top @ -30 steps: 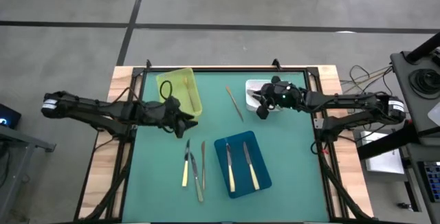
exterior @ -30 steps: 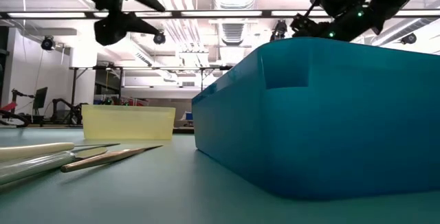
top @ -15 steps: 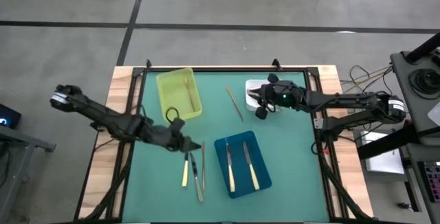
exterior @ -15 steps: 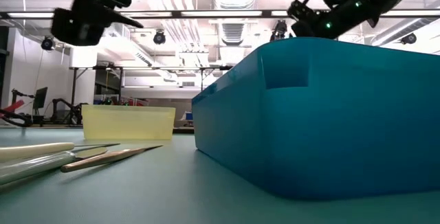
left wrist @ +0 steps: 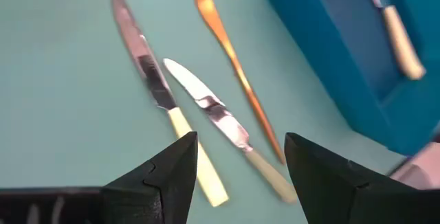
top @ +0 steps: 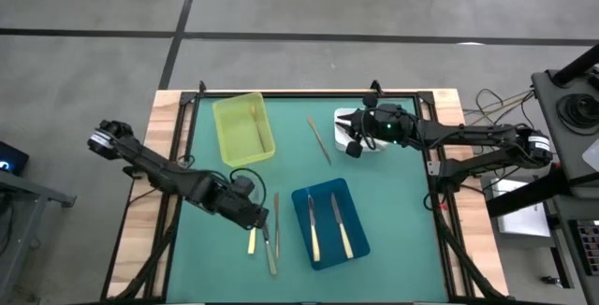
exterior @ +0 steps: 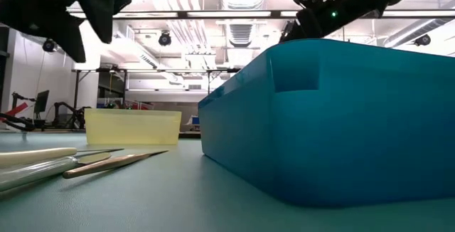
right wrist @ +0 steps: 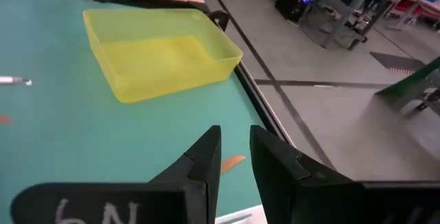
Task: Sort silverware by color (type)
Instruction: Put the yellow knife into the blue bin
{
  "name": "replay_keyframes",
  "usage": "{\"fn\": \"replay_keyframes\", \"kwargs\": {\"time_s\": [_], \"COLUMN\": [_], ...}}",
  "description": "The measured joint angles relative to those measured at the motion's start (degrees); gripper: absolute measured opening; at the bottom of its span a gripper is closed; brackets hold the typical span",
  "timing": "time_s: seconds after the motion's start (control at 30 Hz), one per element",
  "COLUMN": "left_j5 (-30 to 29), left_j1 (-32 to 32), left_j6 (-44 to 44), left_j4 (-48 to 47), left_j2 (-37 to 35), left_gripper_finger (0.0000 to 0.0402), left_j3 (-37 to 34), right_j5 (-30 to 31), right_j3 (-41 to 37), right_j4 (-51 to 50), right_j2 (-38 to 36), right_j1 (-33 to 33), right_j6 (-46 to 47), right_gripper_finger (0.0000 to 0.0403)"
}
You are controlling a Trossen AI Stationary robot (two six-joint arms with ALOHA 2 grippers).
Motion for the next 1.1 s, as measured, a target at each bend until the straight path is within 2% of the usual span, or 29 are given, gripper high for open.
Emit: {"fn": "replay_keyframes", "kwargs": {"time_s": [0.17, 0.4, 0.57, 0.83, 1.1], "left_j5": [0.19, 5.94, 5.54, 2.58, 2.58], "left_j1": [0.12, 2.80, 3.58, 1.99, 0.29], "left_j6": [-0.15, -0.66, 1.10, -3.94, -5.75], "left_j4": [-0.88, -0.97, -1.03, -2.36, -2.30], "left_j2": [3.30, 6.20, 6.55, 6.80, 10.27], "left_gripper_finger": [0.0200, 0.0200, 0.0200, 0.0200, 0.0208], "left_j3": [0.77, 0.78, 0.78, 0.74, 0.74], "right_j5": [0.03, 0.03, 0.03, 0.04, 0.05], "right_j3": [0.33, 1.04, 1.04, 1.04, 1.02], "right_j4": [0.20, 0.38, 0.28, 0.42, 0.42], "right_j2": [-0.02, -0.06, -0.06, -0.06, -0.06], "right_j1": [-0.02, -0.02, -0.01, -0.02, -0.01], "right_j6": [-1.79, -0.89, -0.38, -0.26, 0.26], "right_gripper_finger": [0.0068, 0.0068, 0.0068, 0.0068, 0.0068]}}
